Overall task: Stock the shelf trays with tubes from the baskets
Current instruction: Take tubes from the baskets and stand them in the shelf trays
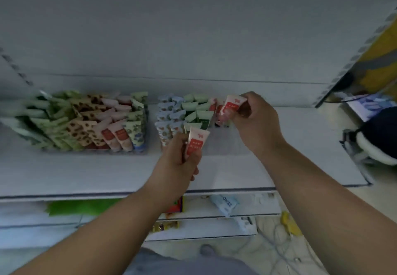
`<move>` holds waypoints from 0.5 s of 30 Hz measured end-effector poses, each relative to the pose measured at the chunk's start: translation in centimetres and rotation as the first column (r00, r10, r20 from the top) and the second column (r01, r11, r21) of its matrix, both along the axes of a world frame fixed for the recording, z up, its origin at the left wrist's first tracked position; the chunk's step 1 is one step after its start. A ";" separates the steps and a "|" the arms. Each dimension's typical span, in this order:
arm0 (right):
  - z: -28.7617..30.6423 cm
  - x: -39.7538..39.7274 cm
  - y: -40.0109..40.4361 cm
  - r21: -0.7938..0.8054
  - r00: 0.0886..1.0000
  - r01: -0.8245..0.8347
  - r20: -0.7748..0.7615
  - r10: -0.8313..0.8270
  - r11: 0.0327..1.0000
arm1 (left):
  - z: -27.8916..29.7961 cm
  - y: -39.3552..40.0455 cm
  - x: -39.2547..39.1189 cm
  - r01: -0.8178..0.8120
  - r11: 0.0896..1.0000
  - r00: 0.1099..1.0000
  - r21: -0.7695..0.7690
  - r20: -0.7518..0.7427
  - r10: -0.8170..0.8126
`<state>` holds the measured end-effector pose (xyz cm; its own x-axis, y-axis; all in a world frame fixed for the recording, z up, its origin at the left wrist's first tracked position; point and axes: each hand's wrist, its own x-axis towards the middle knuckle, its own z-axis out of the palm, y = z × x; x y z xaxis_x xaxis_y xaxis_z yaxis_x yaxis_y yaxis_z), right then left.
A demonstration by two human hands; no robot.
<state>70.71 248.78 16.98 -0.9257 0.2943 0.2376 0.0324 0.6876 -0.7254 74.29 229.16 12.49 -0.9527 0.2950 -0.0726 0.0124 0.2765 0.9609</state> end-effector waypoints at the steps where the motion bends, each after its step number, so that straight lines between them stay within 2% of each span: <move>1: -0.3 -0.8 0.1 0.012 0.999 -0.033 -0.005 0.033 0.999 | -0.1 0.5 0.0 -0.029 0.999 1.000 -0.013 0.011 0.029; 5: -2.1 -2.8 -0.2 0.114 0.979 -0.205 0.038 0.202 0.972 | -0.3 1.9 0.7 -0.109 0.993 0.993 0.050 0.045 0.107; 7: -2.6 -3.5 -0.1 0.133 0.975 -0.221 0.052 0.216 0.966 | -0.5 2.3 0.7 -0.111 0.991 0.994 0.073 0.033 0.108; 10: -3.5 -4.0 0.9 0.144 0.959 -0.280 0.081 0.271 0.949 | -1.4 3.0 0.5 -0.145 0.989 0.989 0.030 0.016 0.145; 13: -4.1 -3.9 1.6 0.249 0.919 -0.387 0.187 0.348 0.888 | -2.1 4.2 0.8 -0.191 0.982 0.982 0.014 0.009 0.190; 15: -3.8 -3.5 2.0 0.231 0.926 -0.369 0.170 0.336 0.900 | -2.4 4.9 1.1 -0.227 0.973 0.974 0.034 0.033 0.226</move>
<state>67.18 250.74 13.17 -0.9841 -0.1116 0.1383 -0.1688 0.8307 -0.5305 75.36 234.04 10.05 -0.9927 0.0752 -0.0939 -0.0741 0.2325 0.9698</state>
